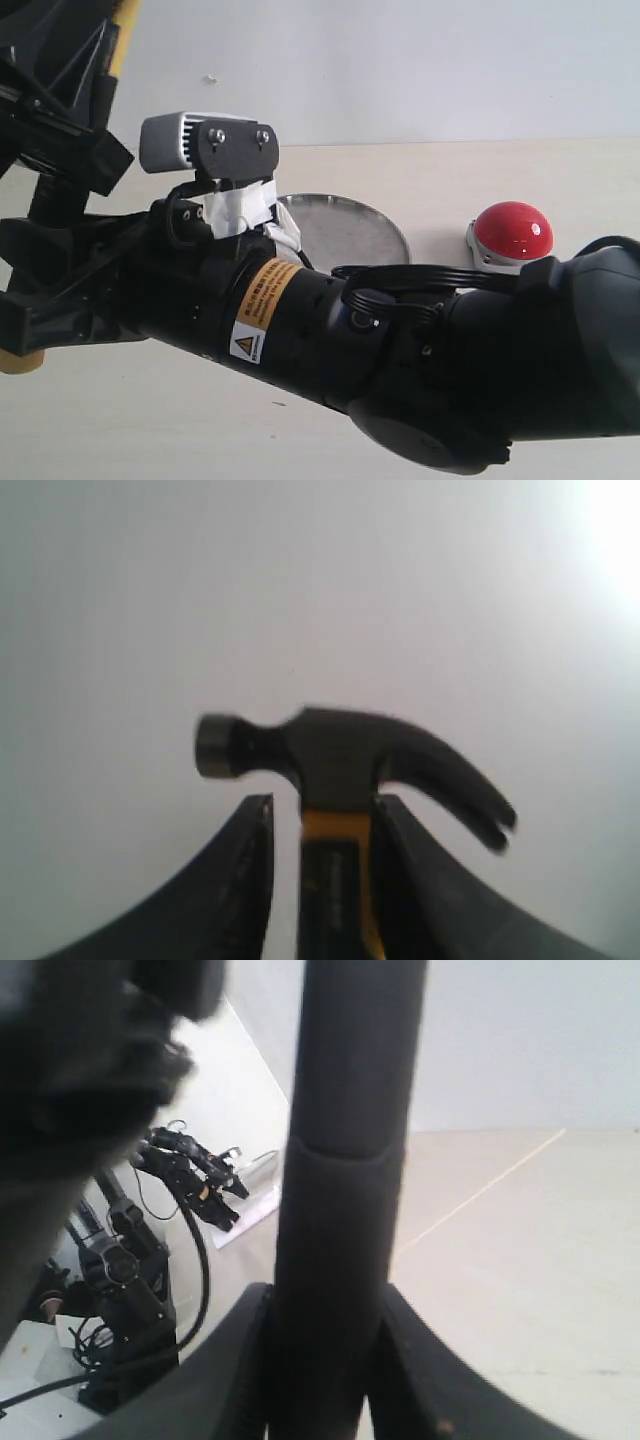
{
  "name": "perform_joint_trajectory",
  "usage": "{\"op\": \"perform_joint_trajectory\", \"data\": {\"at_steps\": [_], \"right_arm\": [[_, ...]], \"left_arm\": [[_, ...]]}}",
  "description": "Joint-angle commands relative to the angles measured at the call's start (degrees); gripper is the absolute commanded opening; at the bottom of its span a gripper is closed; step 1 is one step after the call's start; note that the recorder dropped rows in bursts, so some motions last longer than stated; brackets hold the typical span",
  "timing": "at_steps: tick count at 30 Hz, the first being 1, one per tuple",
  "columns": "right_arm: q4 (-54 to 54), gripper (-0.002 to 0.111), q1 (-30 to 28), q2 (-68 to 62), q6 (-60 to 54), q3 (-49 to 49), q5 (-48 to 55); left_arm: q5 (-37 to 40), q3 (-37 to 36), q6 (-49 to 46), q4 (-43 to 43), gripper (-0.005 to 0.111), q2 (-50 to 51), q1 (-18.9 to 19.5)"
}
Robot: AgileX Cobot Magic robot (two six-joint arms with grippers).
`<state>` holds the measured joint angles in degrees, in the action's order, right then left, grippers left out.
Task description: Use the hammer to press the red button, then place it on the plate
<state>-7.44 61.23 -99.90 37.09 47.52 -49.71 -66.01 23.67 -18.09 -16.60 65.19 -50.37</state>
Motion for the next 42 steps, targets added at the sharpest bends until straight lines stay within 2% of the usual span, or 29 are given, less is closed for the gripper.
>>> {"op": "perform_joint_trajectory", "data": {"at_steps": [1, 12, 16, 23, 32, 42], "right_arm": [[1.2, 0.0, 0.1, 0.5, -0.9, 0.4, -2.1], [4.6, 0.0, 0.1, 0.8, -4.1, 0.4, 7.0], [4.6, 0.0, 0.1, 1.2, -5.6, 0.4, 10.4], [5.8, 0.0, 0.1, 6.6, -13.9, 0.4, 25.8], [16.5, 0.0, 0.1, 18.0, -29.6, 0.4, 38.3], [15.1, 0.0, 0.1, 28.7, -32.1, 0.4, 56.7]], "left_arm": [[-1.3, 0.3, -0.7, 0.3, 0.034, -0.5, -0.1], [-1.2, -0.1, -2.9, 0.2, 0.034, -5.4, -0.1], [-0.8, -1.5, -5.8, -3.7, 0.034, -8.3, -0.1], [1.1, -6.0, -10.5, -14.3, 0.034, -10.9, -0.1], [1.1, -12.8, -10.6, -15.9, 0.034, -10.9, -0.1], [1.7, -16.7, -10.2, -21.4, 0.034, -10.9, -0.1]]}}
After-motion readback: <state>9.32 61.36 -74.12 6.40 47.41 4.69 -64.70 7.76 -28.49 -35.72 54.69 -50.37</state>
